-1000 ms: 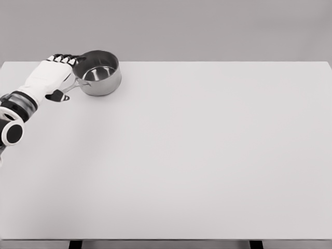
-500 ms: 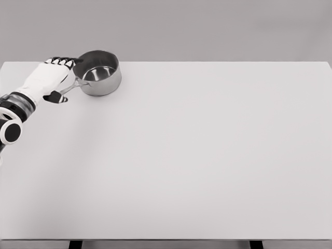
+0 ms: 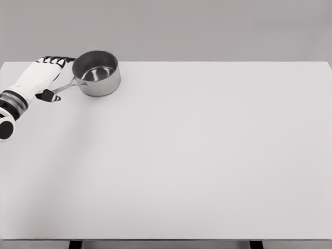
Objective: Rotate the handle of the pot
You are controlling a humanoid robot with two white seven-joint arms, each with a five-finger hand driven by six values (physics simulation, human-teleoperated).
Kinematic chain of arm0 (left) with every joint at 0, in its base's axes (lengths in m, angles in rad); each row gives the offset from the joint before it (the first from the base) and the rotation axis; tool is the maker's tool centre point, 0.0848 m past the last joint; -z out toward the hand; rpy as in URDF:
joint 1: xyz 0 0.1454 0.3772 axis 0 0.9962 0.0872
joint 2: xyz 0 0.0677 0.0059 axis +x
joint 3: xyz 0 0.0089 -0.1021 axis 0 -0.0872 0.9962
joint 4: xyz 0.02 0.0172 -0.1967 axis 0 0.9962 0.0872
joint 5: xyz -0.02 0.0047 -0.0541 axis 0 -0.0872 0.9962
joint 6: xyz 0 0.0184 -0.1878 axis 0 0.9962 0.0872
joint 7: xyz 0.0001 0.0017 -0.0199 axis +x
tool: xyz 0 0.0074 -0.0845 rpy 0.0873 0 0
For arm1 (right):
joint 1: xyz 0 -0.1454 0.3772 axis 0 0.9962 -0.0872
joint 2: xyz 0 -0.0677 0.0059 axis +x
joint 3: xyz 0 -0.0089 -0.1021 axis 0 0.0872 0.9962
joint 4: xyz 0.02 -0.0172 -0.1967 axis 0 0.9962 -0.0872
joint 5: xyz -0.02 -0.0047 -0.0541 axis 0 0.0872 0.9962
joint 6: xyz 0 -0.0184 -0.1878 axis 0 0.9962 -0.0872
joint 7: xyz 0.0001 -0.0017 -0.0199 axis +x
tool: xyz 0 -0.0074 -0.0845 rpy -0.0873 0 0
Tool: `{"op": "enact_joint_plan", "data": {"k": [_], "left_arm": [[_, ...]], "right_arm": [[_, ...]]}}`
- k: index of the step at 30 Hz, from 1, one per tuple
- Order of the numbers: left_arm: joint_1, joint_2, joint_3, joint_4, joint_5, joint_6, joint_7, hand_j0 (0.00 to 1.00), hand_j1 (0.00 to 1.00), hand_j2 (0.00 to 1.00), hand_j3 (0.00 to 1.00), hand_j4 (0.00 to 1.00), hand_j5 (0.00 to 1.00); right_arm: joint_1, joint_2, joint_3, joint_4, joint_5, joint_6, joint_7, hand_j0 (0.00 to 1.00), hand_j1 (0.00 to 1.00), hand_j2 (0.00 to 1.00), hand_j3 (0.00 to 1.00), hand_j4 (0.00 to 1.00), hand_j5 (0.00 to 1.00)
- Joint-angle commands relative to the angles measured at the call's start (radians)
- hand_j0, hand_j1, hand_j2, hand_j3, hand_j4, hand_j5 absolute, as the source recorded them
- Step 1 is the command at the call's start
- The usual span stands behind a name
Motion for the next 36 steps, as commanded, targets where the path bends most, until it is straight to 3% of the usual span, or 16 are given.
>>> {"op": "enact_joint_plan", "data": {"k": [1,19,36], "left_arm": [[0.0,0.001,0.002,0.011,0.0,-0.002,0.001,1.0,1.0,1.0,1.0,1.0,1.0],[-0.012,-0.007,0.023,0.103,0.029,-0.048,0.036,1.0,1.0,1.0,1.0,1.0,1.0],[-0.072,-0.007,0.025,0.206,0.054,-0.095,0.044,1.0,1.0,1.0,1.0,1.0,1.0]], "right_arm": [[0.0,0.0,0.0,0.0,0.0,0.0,0.0,1.0,1.0,1.0,1.0,1.0,1.0],[0.0,0.0,0.0,0.001,0.0,0.0,0.0,1.0,1.0,1.0,1.0,1.0,1.0],[0.0,0.0,0.0,0.001,0.0,0.0,0.0,1.0,1.0,1.0,1.0,1.0,1.0]]}}
